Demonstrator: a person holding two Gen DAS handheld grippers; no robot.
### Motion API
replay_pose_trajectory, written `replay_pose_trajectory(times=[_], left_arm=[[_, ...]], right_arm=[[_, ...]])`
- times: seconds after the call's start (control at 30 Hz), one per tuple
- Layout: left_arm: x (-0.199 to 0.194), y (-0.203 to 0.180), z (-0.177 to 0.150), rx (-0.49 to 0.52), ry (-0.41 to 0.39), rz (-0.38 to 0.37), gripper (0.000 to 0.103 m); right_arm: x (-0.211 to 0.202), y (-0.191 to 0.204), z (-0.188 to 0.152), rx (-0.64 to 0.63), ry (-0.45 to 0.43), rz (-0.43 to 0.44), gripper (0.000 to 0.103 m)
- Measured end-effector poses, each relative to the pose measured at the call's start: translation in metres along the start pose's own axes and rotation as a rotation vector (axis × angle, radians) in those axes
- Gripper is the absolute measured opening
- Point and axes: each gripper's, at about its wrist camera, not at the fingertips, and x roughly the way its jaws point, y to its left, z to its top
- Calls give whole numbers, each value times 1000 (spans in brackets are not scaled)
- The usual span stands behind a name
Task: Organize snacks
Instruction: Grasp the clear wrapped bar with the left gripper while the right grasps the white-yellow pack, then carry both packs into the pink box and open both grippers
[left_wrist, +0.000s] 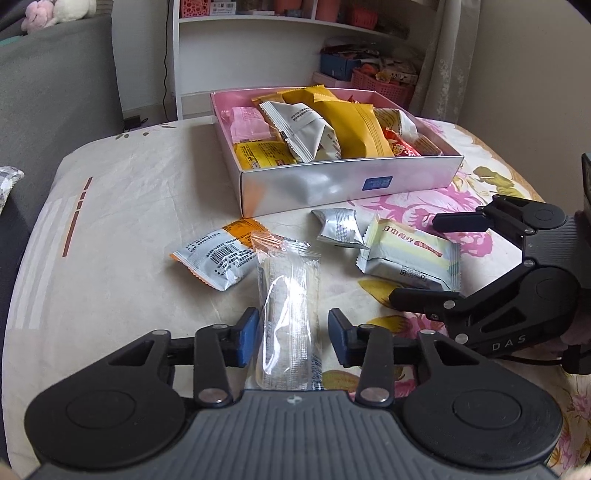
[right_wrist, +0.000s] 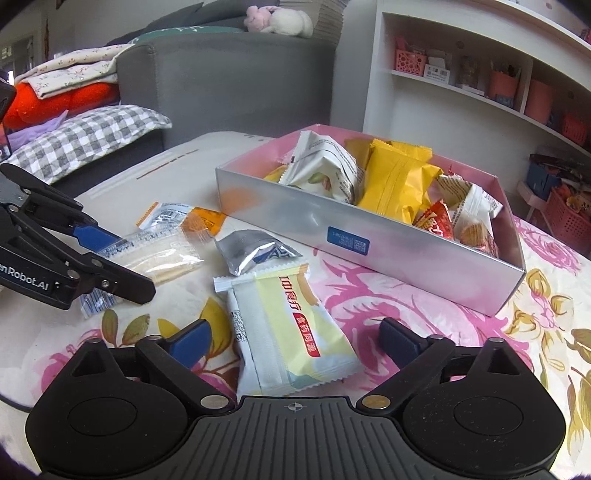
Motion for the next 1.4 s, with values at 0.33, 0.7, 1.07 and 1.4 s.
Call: replay_pose_trajectory(times=[0.33, 0.7, 1.07, 1.4], left_arm=[[-3, -2, 3, -36, 4, -11, 22], [-11, -4, 8, -68, 25, -34, 18], [-30, -6, 17, -111, -13, -78, 18], [-30, -1, 39, -183, -94, -60, 18]], right_arm=[[-3, 6, 6, -15, -1, 52, 49], [-19, -10, 16, 47, -35, 29, 46], [-44, -22, 30, 125, -106, 17, 46], [-51, -52, 45, 253, -160, -38, 46]])
